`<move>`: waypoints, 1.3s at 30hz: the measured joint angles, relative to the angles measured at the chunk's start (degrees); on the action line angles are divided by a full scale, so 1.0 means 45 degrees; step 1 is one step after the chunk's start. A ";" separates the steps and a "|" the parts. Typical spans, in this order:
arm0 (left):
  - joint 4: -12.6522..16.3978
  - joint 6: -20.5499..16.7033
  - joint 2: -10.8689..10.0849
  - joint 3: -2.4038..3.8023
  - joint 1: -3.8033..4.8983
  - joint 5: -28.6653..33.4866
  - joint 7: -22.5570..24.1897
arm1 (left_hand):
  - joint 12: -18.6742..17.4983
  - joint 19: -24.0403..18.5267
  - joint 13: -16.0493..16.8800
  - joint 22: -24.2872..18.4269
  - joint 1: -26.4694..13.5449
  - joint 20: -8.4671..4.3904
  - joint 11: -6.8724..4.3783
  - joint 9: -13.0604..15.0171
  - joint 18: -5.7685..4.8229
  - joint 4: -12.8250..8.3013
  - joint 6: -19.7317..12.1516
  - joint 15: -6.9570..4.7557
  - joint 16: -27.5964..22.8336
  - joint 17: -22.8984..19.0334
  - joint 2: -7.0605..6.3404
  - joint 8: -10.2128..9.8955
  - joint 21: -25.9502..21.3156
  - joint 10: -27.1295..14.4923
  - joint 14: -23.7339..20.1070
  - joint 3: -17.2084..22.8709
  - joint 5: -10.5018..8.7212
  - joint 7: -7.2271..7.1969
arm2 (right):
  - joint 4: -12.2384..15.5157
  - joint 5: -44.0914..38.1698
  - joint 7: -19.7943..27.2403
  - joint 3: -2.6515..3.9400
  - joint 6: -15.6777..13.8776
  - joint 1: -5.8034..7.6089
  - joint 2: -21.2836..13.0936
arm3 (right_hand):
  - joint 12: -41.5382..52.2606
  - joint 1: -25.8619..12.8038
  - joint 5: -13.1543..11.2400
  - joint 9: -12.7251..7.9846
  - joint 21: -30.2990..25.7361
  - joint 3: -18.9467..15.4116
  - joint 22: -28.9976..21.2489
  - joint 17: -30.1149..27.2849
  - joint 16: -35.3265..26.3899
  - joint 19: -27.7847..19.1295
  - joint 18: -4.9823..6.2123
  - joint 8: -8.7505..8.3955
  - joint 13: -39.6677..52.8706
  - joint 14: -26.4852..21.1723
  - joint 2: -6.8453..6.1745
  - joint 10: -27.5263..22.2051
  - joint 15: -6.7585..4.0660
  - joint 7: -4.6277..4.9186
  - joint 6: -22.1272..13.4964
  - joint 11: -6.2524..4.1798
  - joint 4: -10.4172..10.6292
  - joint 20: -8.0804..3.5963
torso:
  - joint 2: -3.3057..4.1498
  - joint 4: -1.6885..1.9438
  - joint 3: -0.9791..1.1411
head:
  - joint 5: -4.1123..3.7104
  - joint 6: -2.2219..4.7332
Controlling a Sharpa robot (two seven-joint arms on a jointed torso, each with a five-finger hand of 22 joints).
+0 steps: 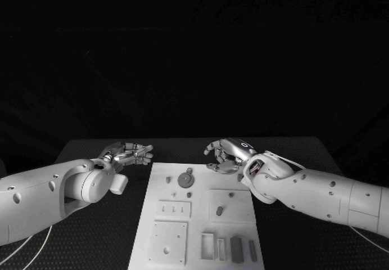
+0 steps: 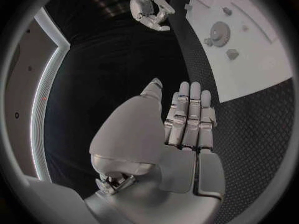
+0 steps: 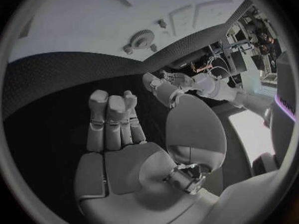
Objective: Assemble the parts on the task board
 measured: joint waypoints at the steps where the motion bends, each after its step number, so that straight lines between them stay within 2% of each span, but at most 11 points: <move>1: -0.0036 0.0004 0.0013 -0.0004 -0.0002 0.0000 0.0004 | 0.0000 0.0000 0.0000 0.0000 0.0000 0.0000 0.0000 0.0000 -0.0001 0.0000 0.0000 0.0000 0.0000 0.0000 0.0000 0.0000 0.0000 0.0000 0.0000 0.0000 0.0000 0.0000 | -0.0085 0.0378 0.0215 0.0000 0.0199 -0.0002 -0.0106 | -0.0001 -0.0074 0.0000 0.0000 -0.0019 -0.0479 0.0006 0.0022 -0.0003 -0.0147 -0.0144 0.0000 -0.0017 -0.0132 0.0160 -0.0124 0.0004 0.0050 -0.0050 0.0030 -0.0057 0.0000 | -0.0017 -0.0024 0.0009 | -0.0034 0.0010; 4: -0.0209 0.0015 0.0074 -0.0035 -0.0019 0.0000 0.0010 | 0.0000 0.0000 -0.0001 0.0000 0.0000 0.0000 0.0000 0.0000 0.0000 0.0000 0.0000 0.0000 0.0000 -0.0005 0.0000 0.0000 0.0000 0.0000 0.0000 0.0000 0.0000 0.0000 | -0.0388 0.1336 0.0851 -0.0004 0.0818 -0.0033 -0.0468 | 0.0053 0.0057 0.0230 0.0000 -0.0081 -0.1770 0.0007 0.0115 -0.0003 -0.0481 -0.0189 0.0000 -0.0053 -0.0319 0.0614 -0.0334 0.0008 0.0103 -0.0103 0.0023 -0.0416 0.0071 | -0.0061 -0.0087 0.0027 | -0.0100 0.0026; 6: -0.0287 0.0017 0.0077 -0.0036 -0.0030 0.0000 0.0014 | 0.0000 0.0000 0.0000 0.0000 0.0000 0.0000 0.0000 -0.0001 -0.0001 0.0000 0.0000 0.0000 0.0000 -0.0012 0.0000 0.0000 0.0000 0.0000 0.0000 0.0000 0.0000 0.0000 | -0.0583 0.1765 0.1192 -0.0004 0.1144 -0.0091 -0.0658 | 0.0110 0.0160 0.0372 0.0000 -0.0081 -0.2113 0.0016 0.0134 -0.0003 -0.0540 -0.0189 0.0000 -0.0075 -0.0358 0.0716 -0.0354 0.0008 0.0104 -0.0105 0.0043 -0.0544 0.0093 | -0.0084 -0.0126 0.0049 | -0.0139 0.0039; 10: -0.0382 0.0020 0.0067 -0.0038 -0.0065 0.0000 0.0023 | 0.0000 0.0000 -0.0001 0.0000 0.0000 0.0000 0.0000 -0.0001 0.0000 0.0000 0.0000 0.0000 0.0000 -0.0012 0.0000 0.0000 0.0000 0.0000 0.0000 0.0000 0.0000 0.0000 | -0.0934 0.2213 0.1633 -0.0010 0.1619 -0.0205 -0.0867 | 0.0112 0.0210 0.0802 -0.0003 -0.0081 -0.2618 0.0028 0.0164 -0.0003 -0.0609 -0.0188 0.0000 -0.0135 -0.0427 0.0765 -0.0444 0.0019 0.0104 -0.0104 0.0041 -0.0768 0.0160 | -0.0132 -0.0216 0.0104 | -0.0192 0.0068; 17: -0.0411 0.0035 0.0082 -0.0046 -0.0112 0.0000 0.0029 | 0.0000 0.0000 0.0007 0.0000 0.0000 0.0000 0.0000 -0.0002 0.0000 0.0000 0.0000 0.0000 0.0000 -0.0012 0.0000 0.0000 0.0000 0.0000 0.0000 0.0000 0.0000 0.0000 | -0.1530 0.2494 0.2063 -0.0008 0.2199 -0.0314 -0.1212 | 0.0186 0.0210 0.1097 -0.0034 -0.0081 -0.3040 0.0031 0.0190 -0.0002 -0.0726 -0.0189 0.0000 -0.0195 -0.0486 0.0765 -0.0557 0.0047 0.0104 -0.0104 0.0066 -0.0960 0.0186 | -0.0167 -0.0281 0.0189 | -0.0416 0.0089; 25: -0.0419 0.0073 0.0097 -0.0051 -0.0157 0.0000 0.0033 | 0.0000 0.0000 0.0009 0.0000 0.0000 0.0000 0.0000 0.0008 0.0000 0.0000 0.0000 0.0000 0.0000 -0.0011 0.0000 0.0000 0.0000 0.0000 0.0000 0.0000 0.0000 0.0000 | -0.2090 0.2527 0.2278 -0.0011 0.2572 -0.0733 -0.1181 | 0.0187 0.0261 0.1195 -0.0067 -0.0081 -0.3198 0.0031 0.0202 -0.0002 -0.0749 -0.0188 0.0000 -0.0226 -0.0573 0.0816 -0.0561 0.0049 0.0104 -0.0104 0.0067 -0.1048 0.0207 | -0.0162 -0.0297 0.0201 | -0.0487 -0.0027; 33: -0.0434 0.0126 0.0098 -0.0051 -0.0185 0.0000 0.0034 | 0.0000 0.0000 0.0008 0.0000 0.0000 0.0000 0.0000 0.0007 -0.0001 0.0000 0.0000 0.0035 0.0000 -0.0010 0.0000 0.0000 0.0000 0.0000 -0.0035 0.0000 0.0000 0.0000 | -0.2756 0.2508 0.2333 -0.0011 0.2681 -0.1050 -0.0793 | 0.0186 0.0312 0.1195 -0.0104 -0.0154 -0.3268 0.0029 0.0201 -0.0003 -0.0858 -0.0187 -0.0067 -0.0246 -0.0625 0.0866 -0.0606 0.0097 0.0173 -0.0173 0.0112 -0.1048 0.0231 | -0.0157 -0.0295 0.0200 | -0.0492 -0.0126; 39: -0.0414 0.0155 0.0101 -0.0051 -0.0198 0.0000 0.0035 | 0.0000 0.0000 0.0007 0.0000 0.0000 0.0000 0.0000 0.0006 0.0000 0.0000 0.0000 0.0046 0.0000 -0.0022 0.0000 0.0001 0.0000 0.0000 -0.0045 0.0000 0.0000 0.0000 | -0.3117 0.2506 0.2333 -0.0009 0.2685 -0.1177 -0.0597 | 0.0185 0.0433 0.1195 -0.0118 -0.0156 -0.3302 0.0029 0.0202 -0.0002 -0.0859 -0.0187 -0.0114 -0.0261 -0.0625 0.0877 -0.0648 0.0097 0.0174 -0.0174 0.0154 -0.1083 0.0231 | -0.0166 -0.0269 0.0166 | -0.0487 -0.0197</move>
